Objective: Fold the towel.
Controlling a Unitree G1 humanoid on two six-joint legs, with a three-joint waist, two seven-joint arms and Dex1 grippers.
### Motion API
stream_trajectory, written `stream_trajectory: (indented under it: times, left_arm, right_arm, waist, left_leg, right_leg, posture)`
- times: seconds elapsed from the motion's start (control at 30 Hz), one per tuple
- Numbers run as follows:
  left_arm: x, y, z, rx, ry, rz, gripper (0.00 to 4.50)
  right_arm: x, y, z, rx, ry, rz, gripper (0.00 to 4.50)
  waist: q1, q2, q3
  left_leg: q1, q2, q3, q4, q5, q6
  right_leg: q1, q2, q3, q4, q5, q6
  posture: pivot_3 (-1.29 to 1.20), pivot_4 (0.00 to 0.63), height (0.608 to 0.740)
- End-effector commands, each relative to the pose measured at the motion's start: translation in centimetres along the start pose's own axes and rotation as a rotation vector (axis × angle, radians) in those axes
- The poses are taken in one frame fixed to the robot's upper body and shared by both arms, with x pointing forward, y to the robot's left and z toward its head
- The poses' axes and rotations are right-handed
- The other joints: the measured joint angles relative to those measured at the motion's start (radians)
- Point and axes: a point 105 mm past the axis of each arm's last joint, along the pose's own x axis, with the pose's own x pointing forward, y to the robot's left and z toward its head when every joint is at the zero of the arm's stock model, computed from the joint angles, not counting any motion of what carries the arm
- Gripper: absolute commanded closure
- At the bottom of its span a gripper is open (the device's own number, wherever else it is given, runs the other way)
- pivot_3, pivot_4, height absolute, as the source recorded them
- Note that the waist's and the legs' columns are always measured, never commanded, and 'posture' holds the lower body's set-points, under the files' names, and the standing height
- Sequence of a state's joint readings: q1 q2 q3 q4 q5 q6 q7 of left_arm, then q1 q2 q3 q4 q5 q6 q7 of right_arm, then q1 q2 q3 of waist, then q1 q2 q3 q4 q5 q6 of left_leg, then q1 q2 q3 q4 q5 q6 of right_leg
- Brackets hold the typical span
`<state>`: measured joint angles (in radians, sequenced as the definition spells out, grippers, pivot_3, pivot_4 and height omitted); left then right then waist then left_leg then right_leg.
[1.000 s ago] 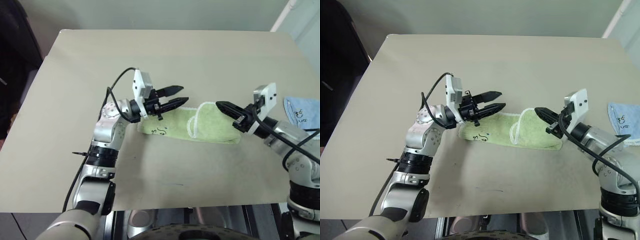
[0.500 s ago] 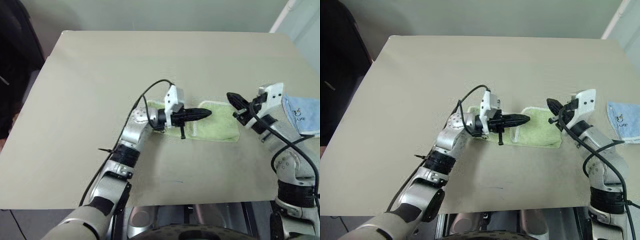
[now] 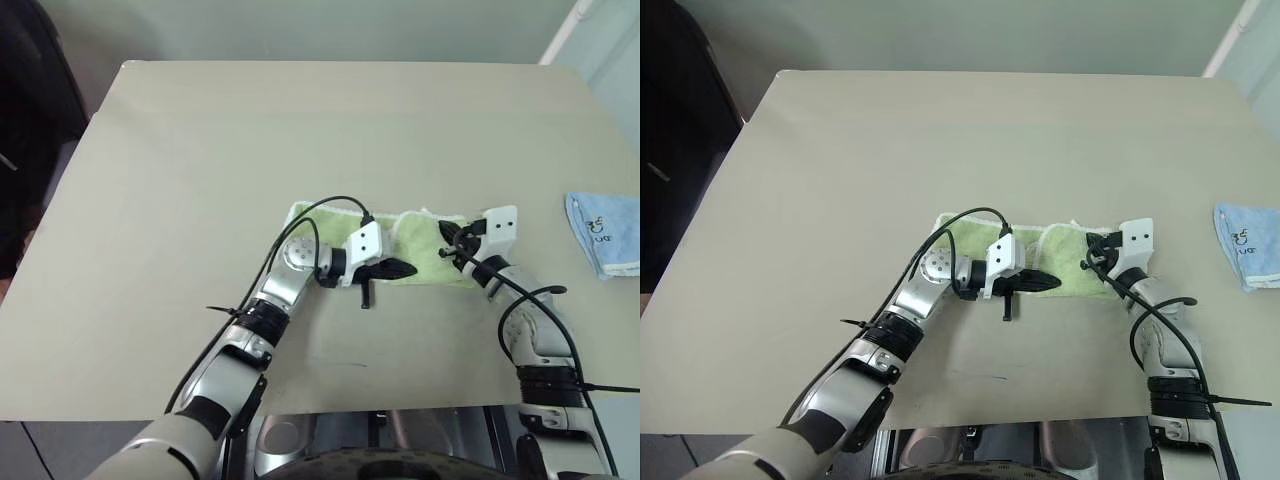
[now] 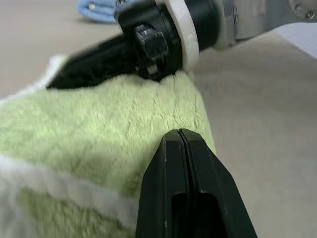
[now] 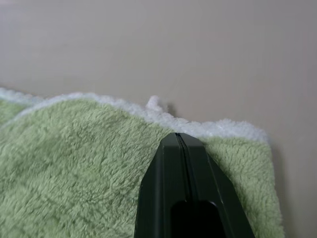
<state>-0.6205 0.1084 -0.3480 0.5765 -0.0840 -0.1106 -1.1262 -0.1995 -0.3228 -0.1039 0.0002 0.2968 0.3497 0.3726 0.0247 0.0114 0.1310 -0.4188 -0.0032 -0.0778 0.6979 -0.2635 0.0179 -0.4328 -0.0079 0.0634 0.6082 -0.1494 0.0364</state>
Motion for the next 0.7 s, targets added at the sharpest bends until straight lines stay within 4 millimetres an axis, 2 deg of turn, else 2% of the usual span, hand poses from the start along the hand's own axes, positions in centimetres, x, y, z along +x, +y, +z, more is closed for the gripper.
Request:
stream_trajectory:
  times: [0.03, 0.23, 0.33, 0.37, 0.43, 0.5, 0.57, 0.63, 0.7]
  left_arm:
    - [0.2, -0.3, -1.2, -0.011, 0.029, 0.013, 4.45]
    - [0.0, 0.3, -0.3, -0.036, -0.029, 0.047, 4.45]
    - [-0.7, 0.9, 1.0, -0.084, -0.093, 0.06, 4.45]
    - [-1.2, 1.4, 2.4, -0.122, -0.149, 0.07, 4.29]
    - [-2.3, 2.2, 4.6, -0.173, -0.232, 0.09, 3.84]
    - [-3.3, 2.8, 6.5, -0.209, -0.284, 0.115, 3.18]
    - [-4.6, 3.3, 8.1, -0.24, -0.318, 0.138, 2.47]
    - [-6.1, 3.6, 9.3, -0.259, -0.321, 0.173, 1.77]
    - [-7.3, 3.9, 9.8, -0.28, -0.316, 0.214, 0.98]
  right_arm:
    - [-0.2, 0.0, -2.3, 0.0, 0.056, -0.015, 4.5]
    - [0.0, -0.3, -2.8, -0.035, 0.064, -0.022, 4.5]
    - [-0.1, 0.1, -1.2, -0.034, 0.014, 0.017, 4.5]
    - [-0.3, 0.5, 0.0, -0.016, -0.022, 0.057, 4.5]
    - [-0.9, 1.4, 2.0, 0.01, -0.075, 0.13, 4.5]
    - [-1.4, 2.2, 3.7, 0.022, -0.108, 0.196, 4.5]
    - [-2.1, 3.1, 5.4, 0.028, -0.134, 0.268, 4.5]
    - [-2.5, 4.2, 6.5, -0.005, -0.134, 0.339, 4.13]
    - [-2.8, 5.1, 7.1, -0.032, -0.124, 0.393, 3.58]
  waist:
    - [0.0, -0.001, -0.001]
    - [0.0, -0.001, -0.002]
    - [0.0, -0.001, -0.002]
    - [0.0, -0.001, -0.001]
    - [0.0, -0.001, -0.001]
    - [-0.001, 0.0, -0.001]
    - [-0.001, 0.0, -0.001]
    - [-0.002, 0.0, -0.001]
    - [-0.003, 0.0, -0.001]
  left_leg:
    - [0.001, 0.0, 0.0, 0.0, 0.0, 0.0]
    - [0.008, 0.0, 0.0, 0.0, 0.0, 0.0]
    - [0.008, 0.0, 0.0, 0.0, 0.0, 0.0]
    - [0.008, 0.0, 0.0, 0.0, 0.0, 0.0]
    - [0.005, 0.0, 0.0, 0.0, 0.0, -0.001]
    - [-0.001, 0.0, 0.0, -0.001, 0.001, -0.003]
    - [-0.002, 0.0, 0.001, -0.001, 0.001, -0.006]
    - [-0.001, 0.0, 0.001, -0.001, 0.004, -0.015]
    - [-0.001, 0.0, 0.002, -0.001, 0.004, -0.016]
  right_leg:
    - [0.001, 0.0, 0.0, 0.0, 0.0, 0.0]
    - [0.008, 0.0, 0.0, 0.0, 0.0, 0.001]
    - [0.009, 0.0, 0.0, 0.0, -0.005, 0.007]
    - [0.009, 0.0, 0.0, 0.0, -0.004, 0.007]
    - [0.005, 0.001, 0.0, 0.0, -0.004, 0.006]
    - [-0.001, 0.001, 0.0, 0.0, 0.0, -0.001]
    - [-0.002, 0.002, 0.0, 0.0, -0.002, -0.001]
    - [-0.001, 0.002, 0.0, 0.0, -0.004, 0.0]
    - [-0.001, 0.002, 0.001, 0.0, -0.006, 0.0]
  posture:
    - [0.0, 0.15, 0.74]
    - [0.0, 0.15, 0.74]
    - [0.0, 0.15, 0.74]
    - [0.0, 0.15, 0.74]
    - [0.0, 0.15, 0.74]
    - [0.0, 0.15, 0.74]
    - [0.0, 0.15, 0.74]
    - [0.0, 0.15, 0.74]
    - [0.0, 0.15, 0.74]
